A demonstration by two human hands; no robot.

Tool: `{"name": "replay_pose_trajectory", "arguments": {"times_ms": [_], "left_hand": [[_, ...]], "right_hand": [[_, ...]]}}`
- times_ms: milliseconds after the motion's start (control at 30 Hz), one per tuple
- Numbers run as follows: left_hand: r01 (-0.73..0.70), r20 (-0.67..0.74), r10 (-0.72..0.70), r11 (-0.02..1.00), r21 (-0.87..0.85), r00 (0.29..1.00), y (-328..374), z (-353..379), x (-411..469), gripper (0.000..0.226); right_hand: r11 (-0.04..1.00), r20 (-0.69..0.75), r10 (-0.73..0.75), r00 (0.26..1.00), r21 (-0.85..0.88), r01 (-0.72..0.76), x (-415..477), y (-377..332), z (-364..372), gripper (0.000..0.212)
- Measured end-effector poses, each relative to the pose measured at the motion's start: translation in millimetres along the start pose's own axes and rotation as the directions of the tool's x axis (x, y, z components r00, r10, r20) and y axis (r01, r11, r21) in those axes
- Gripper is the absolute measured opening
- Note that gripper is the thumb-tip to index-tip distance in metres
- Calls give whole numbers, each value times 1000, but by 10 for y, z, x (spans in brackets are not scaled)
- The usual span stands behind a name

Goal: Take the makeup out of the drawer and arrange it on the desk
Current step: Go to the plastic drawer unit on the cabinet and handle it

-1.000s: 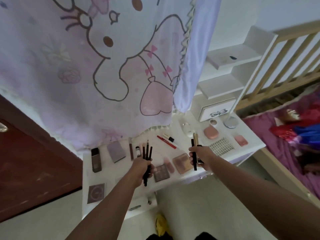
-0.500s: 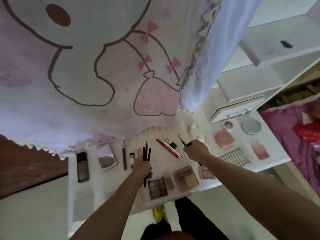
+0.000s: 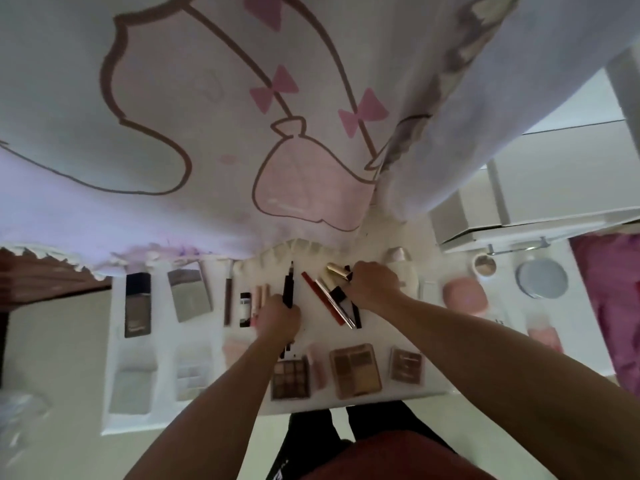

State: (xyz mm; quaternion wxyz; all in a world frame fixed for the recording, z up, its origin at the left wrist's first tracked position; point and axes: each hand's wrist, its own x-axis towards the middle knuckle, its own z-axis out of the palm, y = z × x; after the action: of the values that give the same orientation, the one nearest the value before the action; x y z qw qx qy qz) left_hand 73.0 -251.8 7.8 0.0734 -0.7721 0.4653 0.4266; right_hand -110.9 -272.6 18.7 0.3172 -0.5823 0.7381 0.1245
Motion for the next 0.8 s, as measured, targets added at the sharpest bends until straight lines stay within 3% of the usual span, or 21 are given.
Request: {"name": "replay_pose_trajectory", "arguments": {"times_ms": [267,467,667,800], "left_hand": [[-18,-6,19,991,131,1000,61,-20,59,25],[-15,20,13,997,75,1000,107,-41,-21,14],[-66,-4,67,996,66,998,4,-74,-64,33],[-73,17,72,997,35,997,-40,-125,-142,27]], "right_hand": [[995,66,-85,994,-49,88,52,14,-59,32],[995,68,-90,994,-27,92,-19,109,-46,37],[999,66,-42,997,-13,43,-124,228,23,57],[997,-11,-43,999,-60,42,-147,242,-3,56]]}}
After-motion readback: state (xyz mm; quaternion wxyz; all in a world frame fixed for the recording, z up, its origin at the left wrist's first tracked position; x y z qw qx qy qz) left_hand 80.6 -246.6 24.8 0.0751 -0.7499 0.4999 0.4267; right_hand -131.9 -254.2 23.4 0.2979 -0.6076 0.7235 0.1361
